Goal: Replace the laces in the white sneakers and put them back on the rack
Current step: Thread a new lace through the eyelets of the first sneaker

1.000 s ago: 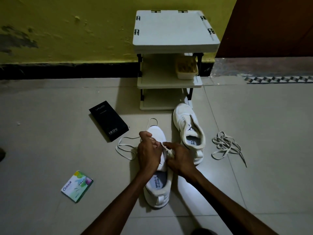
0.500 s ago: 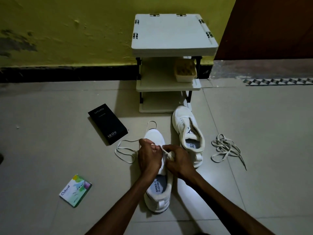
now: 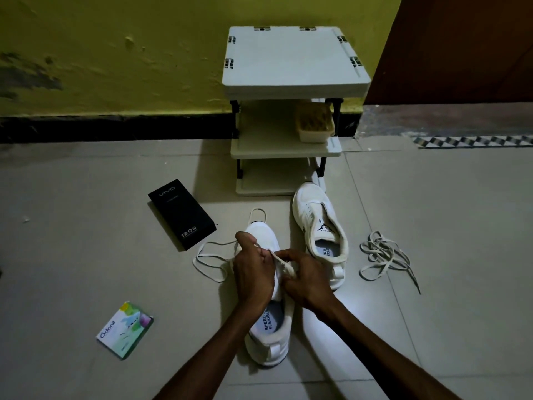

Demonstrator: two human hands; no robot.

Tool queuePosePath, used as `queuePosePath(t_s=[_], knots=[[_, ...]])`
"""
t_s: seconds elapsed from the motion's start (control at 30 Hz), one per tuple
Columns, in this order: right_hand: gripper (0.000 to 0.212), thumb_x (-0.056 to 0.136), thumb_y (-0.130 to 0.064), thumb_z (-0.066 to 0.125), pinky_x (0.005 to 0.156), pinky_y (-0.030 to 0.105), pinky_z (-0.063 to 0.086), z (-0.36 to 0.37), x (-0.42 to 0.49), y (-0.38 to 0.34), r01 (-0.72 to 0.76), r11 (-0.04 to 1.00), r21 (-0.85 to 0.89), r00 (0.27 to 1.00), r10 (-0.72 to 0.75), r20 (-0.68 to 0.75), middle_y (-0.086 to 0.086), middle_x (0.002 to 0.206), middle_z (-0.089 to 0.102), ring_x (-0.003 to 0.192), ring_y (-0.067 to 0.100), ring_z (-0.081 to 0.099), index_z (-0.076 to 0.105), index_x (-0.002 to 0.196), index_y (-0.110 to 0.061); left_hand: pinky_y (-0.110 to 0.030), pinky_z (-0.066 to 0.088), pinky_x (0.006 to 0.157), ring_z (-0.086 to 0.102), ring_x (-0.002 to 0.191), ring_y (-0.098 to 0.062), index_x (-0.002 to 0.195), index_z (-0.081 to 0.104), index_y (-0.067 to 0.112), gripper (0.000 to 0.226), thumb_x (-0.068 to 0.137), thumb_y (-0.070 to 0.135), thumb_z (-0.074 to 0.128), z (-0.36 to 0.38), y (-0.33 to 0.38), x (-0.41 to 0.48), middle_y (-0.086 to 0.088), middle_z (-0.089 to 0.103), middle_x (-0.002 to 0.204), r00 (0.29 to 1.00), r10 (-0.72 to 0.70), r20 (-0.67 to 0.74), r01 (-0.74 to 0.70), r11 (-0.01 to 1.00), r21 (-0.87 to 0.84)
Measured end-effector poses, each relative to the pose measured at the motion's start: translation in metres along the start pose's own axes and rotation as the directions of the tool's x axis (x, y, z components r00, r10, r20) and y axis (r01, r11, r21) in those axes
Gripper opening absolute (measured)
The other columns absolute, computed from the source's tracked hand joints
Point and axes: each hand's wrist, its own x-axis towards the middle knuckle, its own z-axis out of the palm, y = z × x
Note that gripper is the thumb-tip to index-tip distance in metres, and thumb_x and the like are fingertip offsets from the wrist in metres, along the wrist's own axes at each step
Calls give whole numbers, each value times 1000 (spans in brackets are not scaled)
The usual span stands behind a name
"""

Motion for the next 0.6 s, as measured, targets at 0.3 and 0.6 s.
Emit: queuePosePath(t_s=[0.3, 0.6], knots=[[33, 80, -7, 69, 70, -4, 35, -3, -5, -5, 11, 999, 33, 1000, -11, -18, -9, 96, 66, 87, 3, 56, 71, 111, -17, -36, 48, 80, 65, 96, -30, 140, 30, 13, 57, 92, 20, 59, -3, 10, -3, -12, 68, 102, 994, 103, 32, -108, 947, 302], [65, 64, -15, 57, 92, 7, 32, -2, -3, -6, -18, 1000, -4, 999, 18, 28, -2, 125, 64, 115, 9, 56, 62, 128, -16, -18, 38, 60, 65, 78, -21, 103, 42, 16, 39, 78, 5, 71, -3, -10, 10, 10, 62, 69, 998, -37, 43, 44, 980, -193]])
